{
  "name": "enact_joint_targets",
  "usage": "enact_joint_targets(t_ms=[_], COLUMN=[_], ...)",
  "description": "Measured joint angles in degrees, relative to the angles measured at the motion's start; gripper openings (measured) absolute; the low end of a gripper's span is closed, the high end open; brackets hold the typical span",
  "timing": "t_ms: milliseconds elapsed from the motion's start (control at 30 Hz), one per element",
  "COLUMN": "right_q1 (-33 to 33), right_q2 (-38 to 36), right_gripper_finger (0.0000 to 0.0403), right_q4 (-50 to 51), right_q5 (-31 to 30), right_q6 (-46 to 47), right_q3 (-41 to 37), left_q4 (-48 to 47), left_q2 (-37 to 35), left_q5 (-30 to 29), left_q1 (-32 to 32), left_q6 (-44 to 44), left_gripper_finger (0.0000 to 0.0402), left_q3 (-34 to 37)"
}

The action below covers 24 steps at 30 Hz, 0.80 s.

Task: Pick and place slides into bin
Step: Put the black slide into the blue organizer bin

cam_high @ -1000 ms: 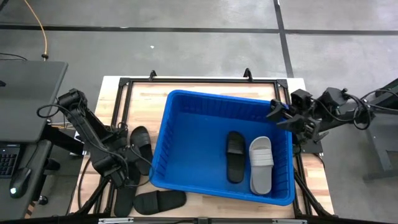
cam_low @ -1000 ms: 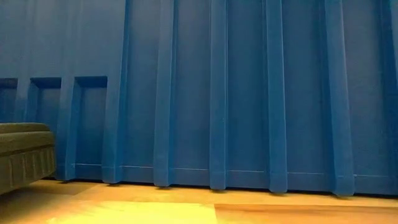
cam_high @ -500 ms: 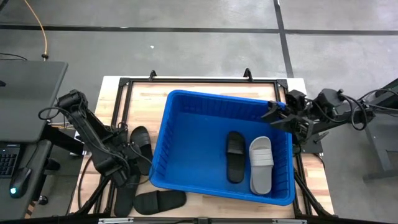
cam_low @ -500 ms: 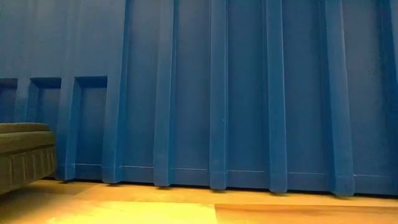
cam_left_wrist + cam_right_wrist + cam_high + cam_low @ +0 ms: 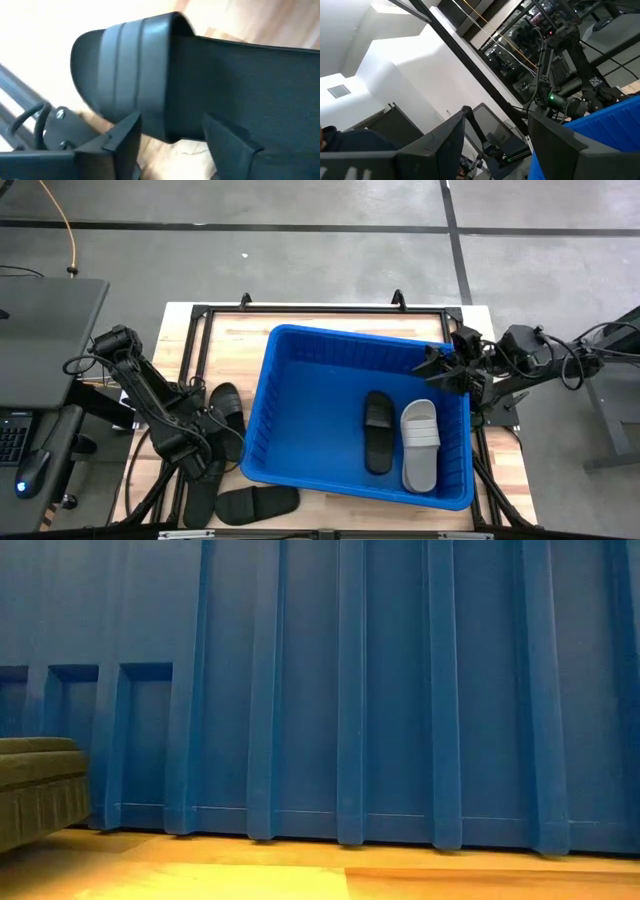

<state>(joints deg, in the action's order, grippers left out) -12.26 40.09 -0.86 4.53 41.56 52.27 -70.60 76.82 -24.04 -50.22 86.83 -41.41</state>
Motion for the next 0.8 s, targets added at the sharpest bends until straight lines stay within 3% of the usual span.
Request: enact_joint_targets(t_ms=[200, 400, 600, 800], right_q1=[0.0, 0.3, 1.6, 2.4], right_q2=[1.2, 1.7, 1.6, 1.6], right_gripper_finger=[0.0207, 0.0207, 0.0207, 0.0207], right_q4=[0.2, 1.8, 1.7, 1.6], right_q5=[0.0, -0.8, -1.0, -1.3], right_q6=[1.0, 2.5, 3.5, 5.4], right_q3=[0.0, 0.0, 0.0, 0.0], left_q4=[-2.8, -2.8, -3.3, -3.2], left_q2=[0.1, 5.0, 7.7, 8.7], left_q5=[1.6, 1.6, -1.6, -2.3], left_q1=[0.0, 0.0, 5.0, 9.4], left_q6=[2.4, 3.2, 4.9, 1.0], left_gripper_finger=[0.0269, 0.0299, 0.0281, 0.0222], left_q3=[0.0, 0.0, 0.0, 0.0])
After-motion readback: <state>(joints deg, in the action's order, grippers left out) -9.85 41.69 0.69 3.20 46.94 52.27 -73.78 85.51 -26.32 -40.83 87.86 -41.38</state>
